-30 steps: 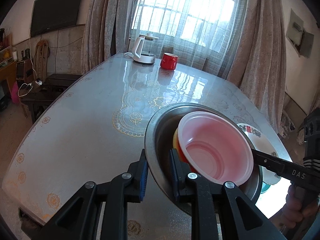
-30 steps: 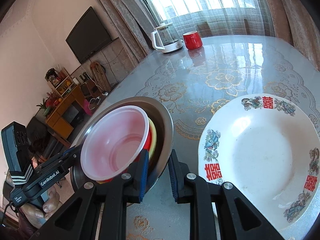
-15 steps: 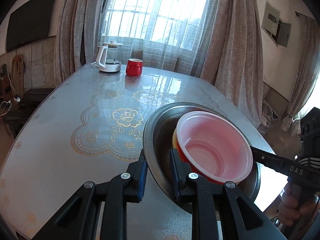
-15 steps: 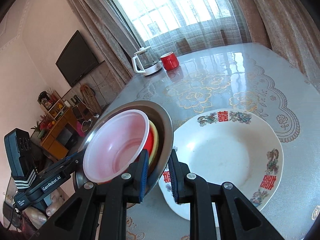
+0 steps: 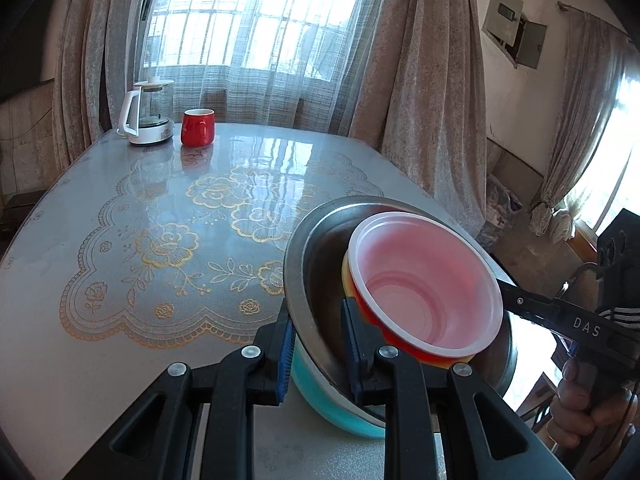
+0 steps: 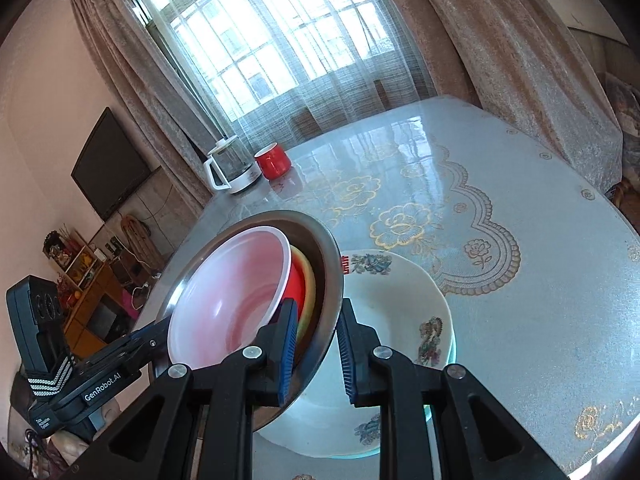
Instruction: Organize plates and bowls
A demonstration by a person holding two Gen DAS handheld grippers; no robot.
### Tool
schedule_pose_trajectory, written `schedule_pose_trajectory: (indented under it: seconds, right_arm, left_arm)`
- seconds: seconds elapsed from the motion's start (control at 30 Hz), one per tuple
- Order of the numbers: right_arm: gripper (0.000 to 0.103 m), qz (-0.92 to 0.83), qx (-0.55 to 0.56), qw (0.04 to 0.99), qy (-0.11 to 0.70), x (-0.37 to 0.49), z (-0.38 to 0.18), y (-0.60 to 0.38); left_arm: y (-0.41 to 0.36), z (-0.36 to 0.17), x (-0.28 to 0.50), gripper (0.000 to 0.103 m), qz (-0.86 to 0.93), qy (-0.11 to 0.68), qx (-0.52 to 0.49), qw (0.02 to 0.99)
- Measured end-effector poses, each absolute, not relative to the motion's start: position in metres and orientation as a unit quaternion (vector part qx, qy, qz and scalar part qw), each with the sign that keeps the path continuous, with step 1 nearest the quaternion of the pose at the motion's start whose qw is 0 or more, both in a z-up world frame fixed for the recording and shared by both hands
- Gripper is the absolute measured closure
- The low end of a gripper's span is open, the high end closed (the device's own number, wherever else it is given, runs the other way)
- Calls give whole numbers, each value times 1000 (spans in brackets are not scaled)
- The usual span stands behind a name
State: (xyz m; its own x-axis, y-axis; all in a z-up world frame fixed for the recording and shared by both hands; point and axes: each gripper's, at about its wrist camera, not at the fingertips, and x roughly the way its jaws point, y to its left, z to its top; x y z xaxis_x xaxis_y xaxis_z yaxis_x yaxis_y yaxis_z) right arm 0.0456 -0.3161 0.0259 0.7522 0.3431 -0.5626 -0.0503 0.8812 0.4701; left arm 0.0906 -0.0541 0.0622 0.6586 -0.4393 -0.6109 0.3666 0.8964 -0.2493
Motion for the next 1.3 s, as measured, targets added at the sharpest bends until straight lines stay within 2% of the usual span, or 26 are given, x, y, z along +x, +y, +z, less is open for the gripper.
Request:
schedule_pose_trajectory:
  seconds: [0.63, 1.3]
  right_arm:
    - [82, 69, 236, 896, 370, 57, -6, -342]
    - [83, 69, 255, 885, 382, 59, -23, -352]
  left_arm:
    - [-82, 30, 101, 80, -242, 400, -47, 883]
    - [-86, 20, 104, 79, -244, 415, -51, 875]
